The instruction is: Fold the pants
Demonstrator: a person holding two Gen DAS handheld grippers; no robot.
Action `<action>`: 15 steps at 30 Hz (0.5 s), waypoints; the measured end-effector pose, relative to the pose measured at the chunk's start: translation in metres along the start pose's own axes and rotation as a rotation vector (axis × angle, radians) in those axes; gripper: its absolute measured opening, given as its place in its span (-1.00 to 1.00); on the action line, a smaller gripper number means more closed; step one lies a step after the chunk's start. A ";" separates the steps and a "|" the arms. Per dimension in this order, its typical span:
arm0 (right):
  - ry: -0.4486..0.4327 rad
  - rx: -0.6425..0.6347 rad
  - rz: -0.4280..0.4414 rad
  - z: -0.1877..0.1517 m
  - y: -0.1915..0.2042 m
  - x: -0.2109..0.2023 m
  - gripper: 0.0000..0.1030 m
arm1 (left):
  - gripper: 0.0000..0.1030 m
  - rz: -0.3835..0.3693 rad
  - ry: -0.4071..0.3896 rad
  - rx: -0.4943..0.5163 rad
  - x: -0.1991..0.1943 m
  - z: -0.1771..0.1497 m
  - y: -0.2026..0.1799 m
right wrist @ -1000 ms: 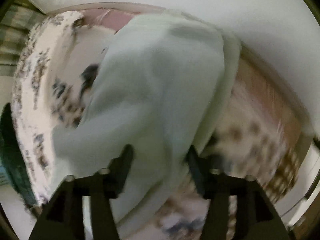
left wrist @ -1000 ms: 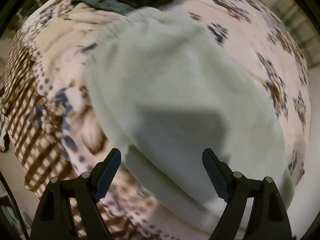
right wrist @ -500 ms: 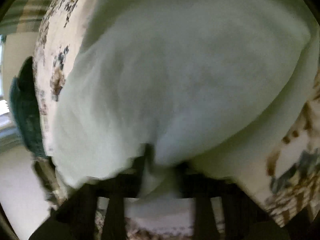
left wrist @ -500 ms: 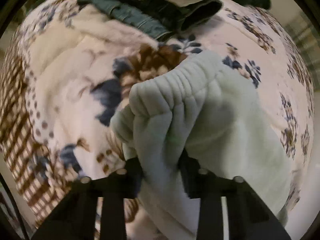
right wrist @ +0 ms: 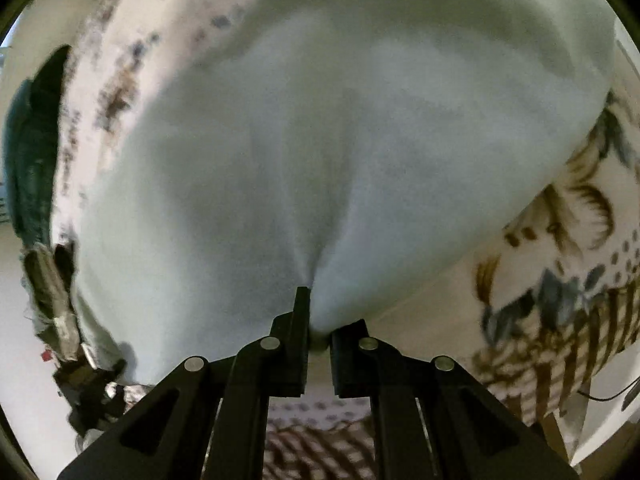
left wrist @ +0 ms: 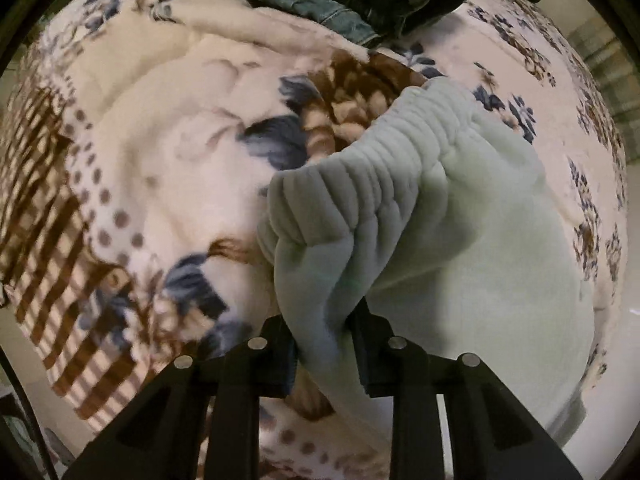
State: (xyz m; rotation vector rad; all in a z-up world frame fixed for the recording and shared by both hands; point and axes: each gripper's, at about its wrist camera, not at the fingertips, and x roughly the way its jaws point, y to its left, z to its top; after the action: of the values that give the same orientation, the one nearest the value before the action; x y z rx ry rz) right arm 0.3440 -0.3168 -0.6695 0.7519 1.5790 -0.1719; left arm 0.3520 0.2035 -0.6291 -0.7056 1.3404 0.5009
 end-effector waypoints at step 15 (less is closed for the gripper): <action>-0.092 0.141 0.138 0.031 -0.084 -0.095 0.10 | 0.81 0.032 -0.034 0.385 -0.051 -0.080 -0.124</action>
State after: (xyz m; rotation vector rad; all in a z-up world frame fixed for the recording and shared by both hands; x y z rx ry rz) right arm 0.3203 -0.4323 -0.6128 0.9467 1.4332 -0.2152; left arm 0.3738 0.0633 -0.5639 -0.3580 1.3676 0.2660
